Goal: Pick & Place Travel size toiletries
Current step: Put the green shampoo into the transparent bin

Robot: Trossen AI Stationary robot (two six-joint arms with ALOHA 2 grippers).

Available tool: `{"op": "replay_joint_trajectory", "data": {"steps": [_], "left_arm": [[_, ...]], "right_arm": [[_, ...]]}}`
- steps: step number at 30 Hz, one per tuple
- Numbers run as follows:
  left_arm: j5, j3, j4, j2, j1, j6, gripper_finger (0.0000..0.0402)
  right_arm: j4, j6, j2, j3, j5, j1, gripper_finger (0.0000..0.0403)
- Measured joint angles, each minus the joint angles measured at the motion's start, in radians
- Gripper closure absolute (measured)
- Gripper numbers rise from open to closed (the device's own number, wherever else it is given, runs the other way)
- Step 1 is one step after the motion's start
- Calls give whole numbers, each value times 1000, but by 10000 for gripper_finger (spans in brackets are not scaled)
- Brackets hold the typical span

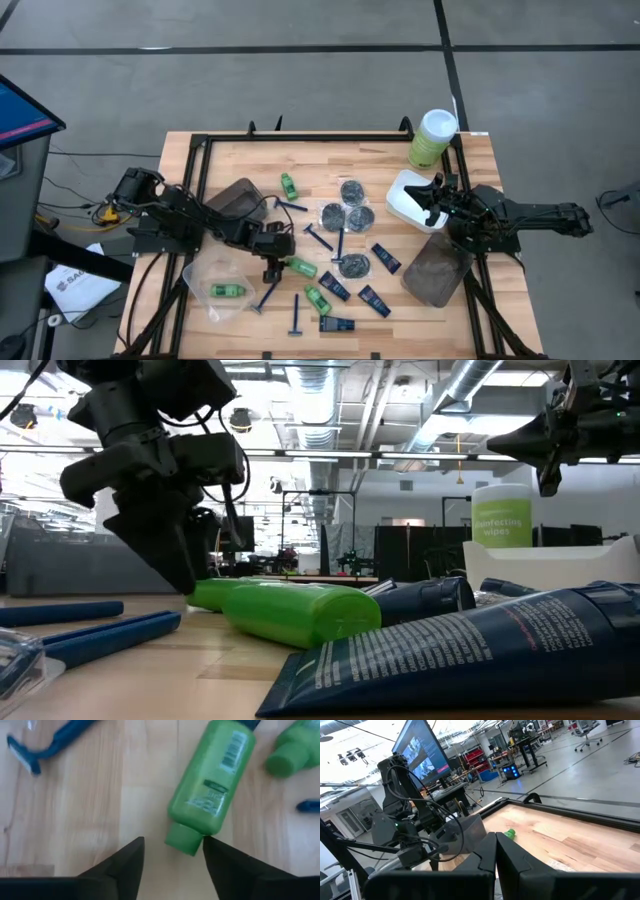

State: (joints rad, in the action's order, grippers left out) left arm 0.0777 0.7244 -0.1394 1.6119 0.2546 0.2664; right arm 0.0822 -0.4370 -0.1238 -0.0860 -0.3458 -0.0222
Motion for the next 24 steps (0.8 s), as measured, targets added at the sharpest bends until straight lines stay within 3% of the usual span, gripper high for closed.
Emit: {"op": "replay_joint_trajectory", "data": {"steps": [10,14,18,24], "left_arm": [[-60,-31,50,0,3,-6,263],[-28,-35,86,0,8,-55,267],[-4,-35,100,0,4,-110,239],[1,-35,115,0,1,-144,162]], "right_arm": [[0,0,0,0,0,0,403],[0,0,0,0,0,0,403],[0,0,0,0,0,0,403],[0,0,0,0,0,0,403]]}}
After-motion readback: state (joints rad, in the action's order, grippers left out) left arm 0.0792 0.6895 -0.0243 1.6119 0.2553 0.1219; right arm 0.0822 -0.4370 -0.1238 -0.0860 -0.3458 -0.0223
